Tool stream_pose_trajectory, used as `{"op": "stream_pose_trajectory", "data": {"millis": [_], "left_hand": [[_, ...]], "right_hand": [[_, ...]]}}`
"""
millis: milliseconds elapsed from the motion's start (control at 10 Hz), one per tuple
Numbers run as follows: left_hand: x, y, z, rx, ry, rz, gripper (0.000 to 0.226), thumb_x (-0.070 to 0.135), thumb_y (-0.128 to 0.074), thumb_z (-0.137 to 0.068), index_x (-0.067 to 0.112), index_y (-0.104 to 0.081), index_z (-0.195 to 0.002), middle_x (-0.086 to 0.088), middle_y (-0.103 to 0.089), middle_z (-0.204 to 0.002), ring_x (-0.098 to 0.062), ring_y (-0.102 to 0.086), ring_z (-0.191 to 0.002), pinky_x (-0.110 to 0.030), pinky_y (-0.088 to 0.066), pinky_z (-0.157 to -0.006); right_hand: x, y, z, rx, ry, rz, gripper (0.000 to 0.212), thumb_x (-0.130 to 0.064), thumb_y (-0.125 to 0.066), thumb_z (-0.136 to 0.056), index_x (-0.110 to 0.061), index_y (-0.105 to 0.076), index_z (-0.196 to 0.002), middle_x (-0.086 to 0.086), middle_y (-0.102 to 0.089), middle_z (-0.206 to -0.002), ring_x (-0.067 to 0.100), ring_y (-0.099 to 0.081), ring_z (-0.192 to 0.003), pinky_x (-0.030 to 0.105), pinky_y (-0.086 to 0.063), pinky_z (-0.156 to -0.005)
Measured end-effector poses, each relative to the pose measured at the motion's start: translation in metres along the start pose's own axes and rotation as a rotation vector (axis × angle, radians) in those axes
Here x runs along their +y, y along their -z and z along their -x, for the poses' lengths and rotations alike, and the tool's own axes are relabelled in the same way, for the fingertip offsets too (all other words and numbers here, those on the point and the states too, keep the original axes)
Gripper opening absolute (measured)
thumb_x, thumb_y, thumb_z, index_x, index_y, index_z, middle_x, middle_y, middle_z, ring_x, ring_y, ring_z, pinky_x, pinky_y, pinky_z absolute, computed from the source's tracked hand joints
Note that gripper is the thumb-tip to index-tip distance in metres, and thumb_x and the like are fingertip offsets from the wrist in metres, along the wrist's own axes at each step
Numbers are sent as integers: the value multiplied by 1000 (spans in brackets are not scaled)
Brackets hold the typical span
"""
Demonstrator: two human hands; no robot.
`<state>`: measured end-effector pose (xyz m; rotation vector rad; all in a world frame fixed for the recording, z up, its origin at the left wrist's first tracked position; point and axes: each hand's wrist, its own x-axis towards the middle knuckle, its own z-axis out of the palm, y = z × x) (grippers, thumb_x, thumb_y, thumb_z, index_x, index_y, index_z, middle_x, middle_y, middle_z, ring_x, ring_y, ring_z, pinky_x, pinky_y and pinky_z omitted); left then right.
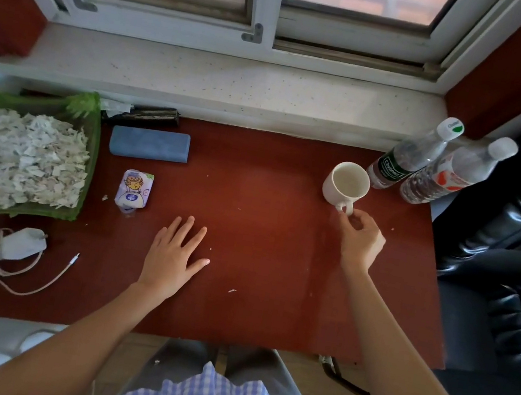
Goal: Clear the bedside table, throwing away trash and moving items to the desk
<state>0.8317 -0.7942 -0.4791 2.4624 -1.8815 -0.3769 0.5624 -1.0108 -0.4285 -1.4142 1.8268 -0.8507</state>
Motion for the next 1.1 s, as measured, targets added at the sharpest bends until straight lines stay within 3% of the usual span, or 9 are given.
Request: {"op": "stream_pose_trajectory", "data": {"millis": [200, 500, 600, 700, 900, 1000, 1100], "left_hand": [[1, 1, 1, -1, 4, 12, 67, 61, -32, -86, 23, -43, -139, -11, -39, -148, -33, -33, -138, -49, -31, -108], [1, 4, 1, -40, 18, 5, 67, 62, -31, -86, 24, -42, -140, -10, -38, -149, -32, -32, -139, -48, -31, -109], [0, 4, 0, -43, 17, -9, 66, 61, -33, -86, 24, -43, -140, -10, -39, -148, -32, -33, -138, -48, -32, -108], [2, 5, 1, -38, 23, 1, 62, 56, -49, -87, 23, -44, -139, -11, -40, -148, -33, -34, -137, -49, -33, -108], [2, 6, 0, -37, 25, 6, 64, 50, -61, -83, 20, -46, -138, -13, -41, -146, -35, -36, -136, -51, -35, -106], [3, 10, -1, -61, 19, 15, 62, 50, -53, -88, 22, -39, -142, -12, -34, -151, -33, -28, -140, -50, -29, -111], [6, 9, -3, -103, 37, 8, 59, 50, -39, -95, 26, -27, -147, -8, -21, -157, -29, -14, -145, -46, -19, -116]], "right_hand": [[-16, -15, -23, -38, 55, 66, 21, -43, -68, -77, -22, -70, -82, -7, -67, -75, 7, -58, -70, 30, -47, -70], [-20, -23, -35, -24, 65, 124, 25, -45, -66, -77, -22, -68, -84, -6, -67, -75, 12, -60, -72, 36, -49, -70], [-20, -23, -34, -16, 79, 137, 25, -47, -65, -77, -23, -68, -84, -6, -67, -75, 12, -60, -72, 34, -47, -69], [-23, -20, -30, -31, 77, 162, 25, -48, -65, -78, -25, -67, -85, -8, -65, -74, 12, -60, -73, 32, -46, -67], [-18, -13, -12, -119, 52, 215, 38, -40, -67, -80, -21, -59, -112, -4, -68, -103, 14, -60, -97, 26, -41, -78], [-5, -8, 18, -155, 86, 289, 48, -37, -59, -88, -15, -50, -129, 4, -57, -126, 21, -54, -113, 33, -42, -89], [12, -5, 54, -177, 192, 386, 46, -32, -55, -92, -10, -48, -132, 7, -51, -134, 24, -46, -124, 39, -42, -96]]}}
